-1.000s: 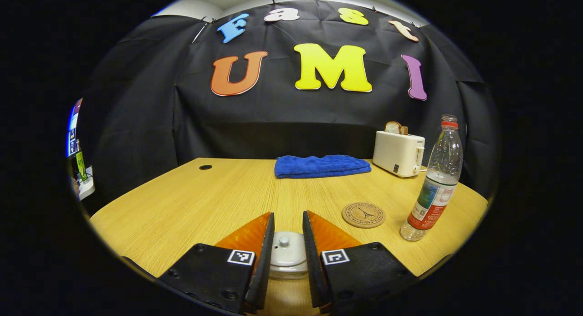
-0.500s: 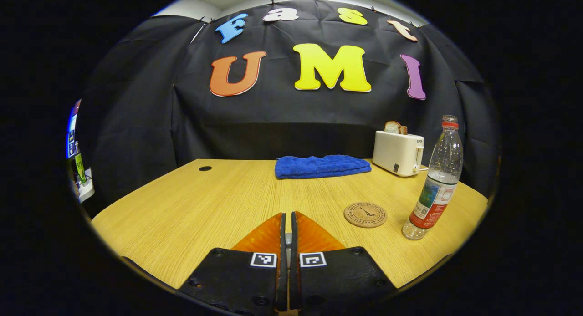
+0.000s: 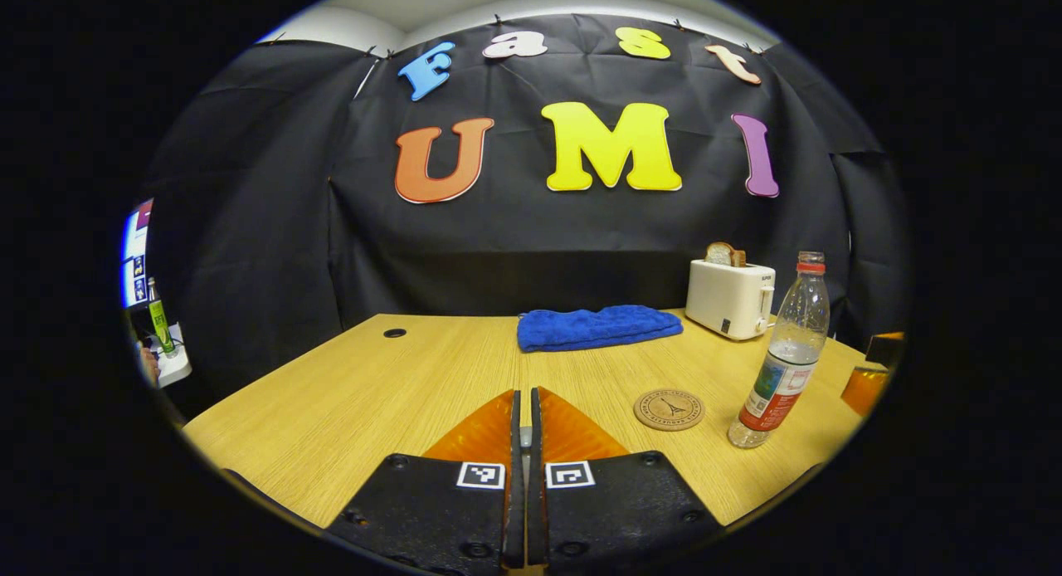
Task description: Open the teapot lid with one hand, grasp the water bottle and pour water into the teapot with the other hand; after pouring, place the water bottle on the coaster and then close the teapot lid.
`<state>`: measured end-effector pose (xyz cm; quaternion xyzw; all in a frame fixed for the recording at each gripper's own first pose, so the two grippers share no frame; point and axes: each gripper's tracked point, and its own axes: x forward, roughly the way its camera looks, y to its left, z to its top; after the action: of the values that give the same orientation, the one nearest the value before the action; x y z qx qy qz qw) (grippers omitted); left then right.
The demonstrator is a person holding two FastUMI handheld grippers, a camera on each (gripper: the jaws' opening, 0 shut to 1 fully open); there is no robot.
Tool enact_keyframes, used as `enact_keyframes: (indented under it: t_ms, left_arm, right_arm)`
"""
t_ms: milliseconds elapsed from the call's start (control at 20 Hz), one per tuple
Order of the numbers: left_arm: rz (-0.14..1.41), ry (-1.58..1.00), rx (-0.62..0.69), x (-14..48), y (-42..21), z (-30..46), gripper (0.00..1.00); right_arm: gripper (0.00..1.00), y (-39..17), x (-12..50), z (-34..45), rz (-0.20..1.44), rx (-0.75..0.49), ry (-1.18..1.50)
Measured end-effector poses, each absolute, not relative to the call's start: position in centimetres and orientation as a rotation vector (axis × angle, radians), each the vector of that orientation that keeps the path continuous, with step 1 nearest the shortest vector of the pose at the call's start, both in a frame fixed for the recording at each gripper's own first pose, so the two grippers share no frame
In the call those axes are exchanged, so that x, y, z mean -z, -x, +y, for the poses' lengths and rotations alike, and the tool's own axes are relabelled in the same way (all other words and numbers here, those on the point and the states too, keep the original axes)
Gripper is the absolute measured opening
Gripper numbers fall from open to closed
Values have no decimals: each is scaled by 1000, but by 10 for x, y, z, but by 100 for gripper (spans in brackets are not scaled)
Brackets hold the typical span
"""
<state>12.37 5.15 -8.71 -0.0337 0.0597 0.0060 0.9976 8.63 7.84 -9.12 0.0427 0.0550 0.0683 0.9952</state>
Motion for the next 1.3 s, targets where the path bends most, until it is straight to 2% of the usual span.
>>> enact_keyframes:
  t_ms: [200, 250, 300, 500, 550, 750, 800, 950, 1050, 1300]
  left_arm:
    - [133, 57, -15, 75, -110, 57, 3]
    - [126, 50, -16, 69, -107, 59, 3]
    - [122, 50, -11, 64, -103, 58, 3]
    - [112, 63, 7, 49, -89, 60, 3]
    - [106, 61, 8, 45, -87, 61, 3]
    - [110, 64, 14, 42, -82, 70, 3]
    - [113, 64, 8, 41, -84, 76, 3]
    - [127, 78, -9, 44, -85, 90, 3]
    - [125, 97, 3, 44, -83, 94, 3]
    - [109, 73, 16, 38, -76, 109, 3]
  right_arm:
    - [95, -113, 96, 85, 83, -133, -98]
    - [98, -120, 96, 85, 80, -124, -100]
    - [95, -129, 97, 85, 85, -116, -103]
    - [98, -156, 97, 95, 95, -119, -130]
    - [95, -161, 98, 99, 105, -128, -132]
    - [95, -177, 97, 98, 113, -76, -82]
    - [94, -180, 97, 97, 112, -72, -72]
    - [78, -183, 90, 96, 107, -62, -69]
    - [74, -180, 91, 97, 116, -55, -62]
    - [72, -171, 74, 100, 112, -37, 72]
